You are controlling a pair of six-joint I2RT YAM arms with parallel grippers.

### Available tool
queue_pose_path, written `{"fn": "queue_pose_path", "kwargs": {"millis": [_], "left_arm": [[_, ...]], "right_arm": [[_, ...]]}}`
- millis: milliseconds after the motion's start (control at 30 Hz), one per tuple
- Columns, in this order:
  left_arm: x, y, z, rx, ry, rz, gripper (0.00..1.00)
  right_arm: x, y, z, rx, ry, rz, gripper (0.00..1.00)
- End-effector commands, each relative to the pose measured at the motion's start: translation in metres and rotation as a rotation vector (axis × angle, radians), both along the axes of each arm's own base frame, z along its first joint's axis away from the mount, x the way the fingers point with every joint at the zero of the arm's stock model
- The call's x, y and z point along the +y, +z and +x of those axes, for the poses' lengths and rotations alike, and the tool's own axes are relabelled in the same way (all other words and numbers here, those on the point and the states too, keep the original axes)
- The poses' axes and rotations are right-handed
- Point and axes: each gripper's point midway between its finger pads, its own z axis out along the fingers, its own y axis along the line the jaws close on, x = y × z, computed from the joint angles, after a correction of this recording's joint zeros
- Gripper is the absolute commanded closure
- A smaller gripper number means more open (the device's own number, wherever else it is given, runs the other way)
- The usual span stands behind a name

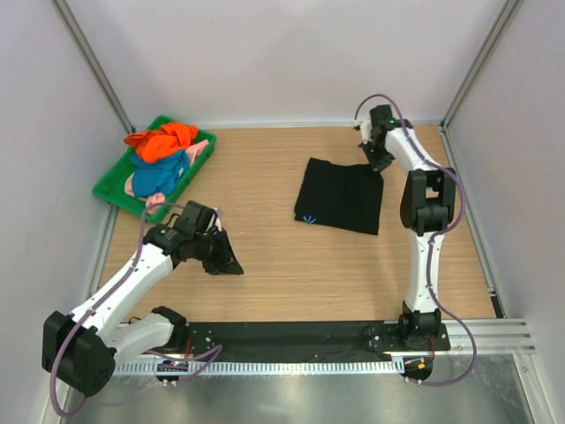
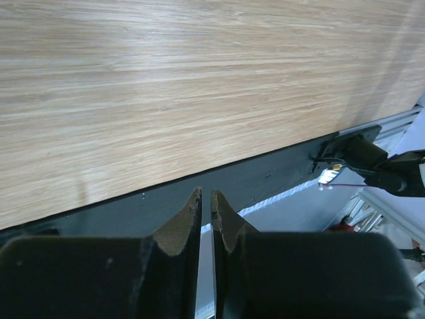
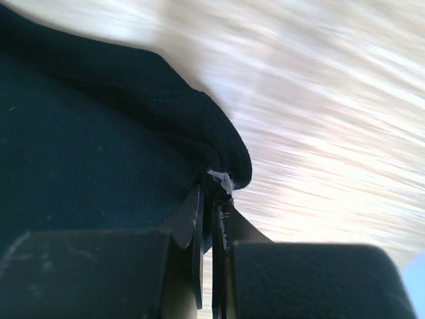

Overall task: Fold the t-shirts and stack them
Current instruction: Neatly place the folded tshirt to the corner

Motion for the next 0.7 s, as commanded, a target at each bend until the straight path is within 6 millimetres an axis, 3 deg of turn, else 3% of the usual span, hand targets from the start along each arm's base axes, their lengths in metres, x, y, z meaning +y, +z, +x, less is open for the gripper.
{"fn": "queue_pose_path", "kwargs": {"millis": [0, 33, 67, 100, 267, 367, 400, 433, 500, 667], "left_arm": [[0.006, -0.009, -0.002, 0.01, -0.034, 0.05, 0.9], [0.007, -0.013, -0.001, 0.018, -0.038, 0.065, 0.9], [0.008, -0.016, 0.0, 0.021, -0.045, 0.077, 0.9], [0.009, -0.018, 0.002, 0.016, -0.06, 0.084, 0.9], [0.002, -0.031, 0.012, 0.035, -0.113, 0.098, 0.9], [0.0, -0.035, 0.016, 0.026, -0.128, 0.098, 0.9], [-0.001, -0.035, 0.015, 0.028, -0.133, 0.094, 0.9], [-0.002, -0.035, 0.014, 0.029, -0.143, 0.087, 0.9], [-0.004, -0.034, 0.014, 0.033, -0.154, 0.08, 0.9], [-0.006, -0.03, 0.01, 0.031, -0.193, 0.061, 0.9]], "right_arm": [[-0.05, 0.058, 0.033, -0.137, 0.013, -0.083, 0.99], [-0.067, 0.058, 0.036, -0.135, 0.005, -0.098, 0.98], [-0.07, 0.053, 0.04, -0.131, 0.01, -0.1, 0.98], [-0.089, 0.06, 0.046, -0.155, -0.016, -0.104, 0.99], [-0.131, 0.064, 0.07, -0.209, 0.037, -0.213, 0.98], [-0.15, 0.061, 0.091, -0.265, 0.04, -0.288, 0.98], [-0.155, 0.071, 0.102, -0.313, 0.029, -0.307, 0.99], [-0.158, 0.057, 0.107, -0.301, 0.032, -0.319, 0.99], [-0.167, 0.064, 0.122, -0.353, 0.035, -0.361, 0.99], [-0.195, 0.061, 0.139, -0.428, -0.024, -0.436, 0.99]]}}
